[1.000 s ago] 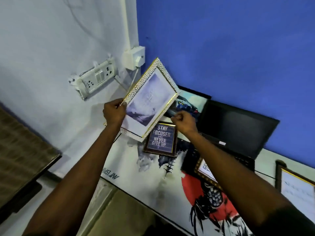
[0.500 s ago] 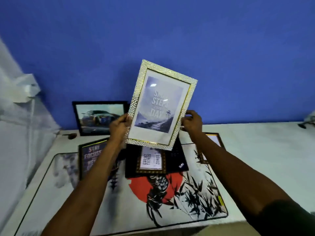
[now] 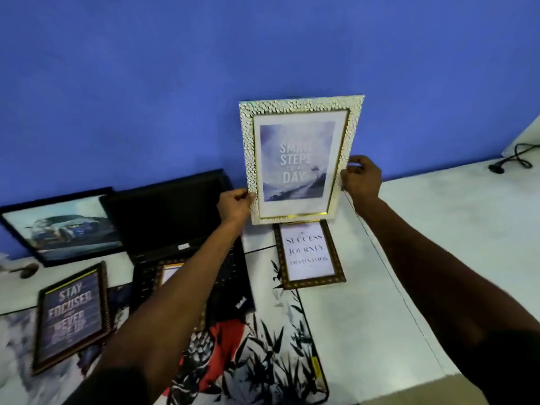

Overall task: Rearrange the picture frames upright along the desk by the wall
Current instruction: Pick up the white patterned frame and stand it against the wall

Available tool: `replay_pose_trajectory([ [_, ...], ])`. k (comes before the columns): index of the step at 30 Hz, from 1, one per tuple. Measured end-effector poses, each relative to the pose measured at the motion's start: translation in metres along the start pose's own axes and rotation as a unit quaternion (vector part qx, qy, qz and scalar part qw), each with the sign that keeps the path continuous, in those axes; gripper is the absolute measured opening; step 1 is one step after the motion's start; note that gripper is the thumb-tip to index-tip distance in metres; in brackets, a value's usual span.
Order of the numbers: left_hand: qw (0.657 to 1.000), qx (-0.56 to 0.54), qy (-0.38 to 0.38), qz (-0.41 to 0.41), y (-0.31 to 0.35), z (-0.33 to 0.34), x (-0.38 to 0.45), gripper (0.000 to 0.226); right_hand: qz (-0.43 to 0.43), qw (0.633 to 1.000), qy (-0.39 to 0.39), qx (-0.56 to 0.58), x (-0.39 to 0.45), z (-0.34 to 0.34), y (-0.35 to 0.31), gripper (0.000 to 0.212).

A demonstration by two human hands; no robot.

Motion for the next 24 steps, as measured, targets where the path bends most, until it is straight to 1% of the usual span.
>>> replay_pose_trajectory([
  [3,1.0,0.016,0.017,-0.017,0.015,0.046,0.024,0.031,-0.002,1.0,-0.029,0.007,0.043,0.0,-0.003,0.028],
  [5,0.999,0.001,0.023,-0.045,0.019,0.066,0.037,0.029,-0.006,0.999,-0.04,0.005,0.066,0.002,0.002,0.027],
  [8,0.994,-0.013,0.053,-0.091,0.009,0.089,0.061,0.026,0.008,0.998,-0.055,0.008,0.1,0.009,0.02,0.027],
  [10,0.991,-0.038,0.052,-0.115,0.003,0.105,0.072,0.026,0.016,0.998,-0.059,0.009,0.123,0.013,0.036,0.026],
  [14,0.984,-0.089,0.041,-0.147,-0.011,0.13,0.087,0.011,0.028,0.998,-0.057,-0.011,0.149,0.018,0.063,0.032],
  [15,0.981,-0.104,0.04,-0.158,-0.017,0.133,0.091,0.013,0.026,0.998,-0.062,-0.014,0.152,0.019,0.068,0.033],
  [17,0.975,-0.124,0.031,-0.18,-0.029,0.139,0.092,0.019,0.032,0.996,-0.077,-0.017,0.155,0.021,0.08,0.027],
  [19,0.972,-0.139,0.009,-0.188,-0.032,0.144,0.088,0.016,0.05,0.995,-0.086,-0.005,0.151,0.02,0.085,0.026],
  [22,0.976,-0.12,0.009,-0.181,-0.034,0.145,0.087,0.031,0.052,0.994,-0.096,-0.001,0.146,0.024,0.085,0.025],
  [24,0.98,-0.104,0.016,-0.17,-0.034,0.143,0.083,0.033,0.042,0.993,-0.105,-0.021,0.142,0.027,0.086,0.028],
])
Point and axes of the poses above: each hand's wrist, its own x-axis towards the middle knuckle, its own z-axis out of the palm, y = z × x, the point moved 4 cm from there along x, towards the middle knuckle, and after that the axes turned 12 degrees about x, right-handed, at the moved point
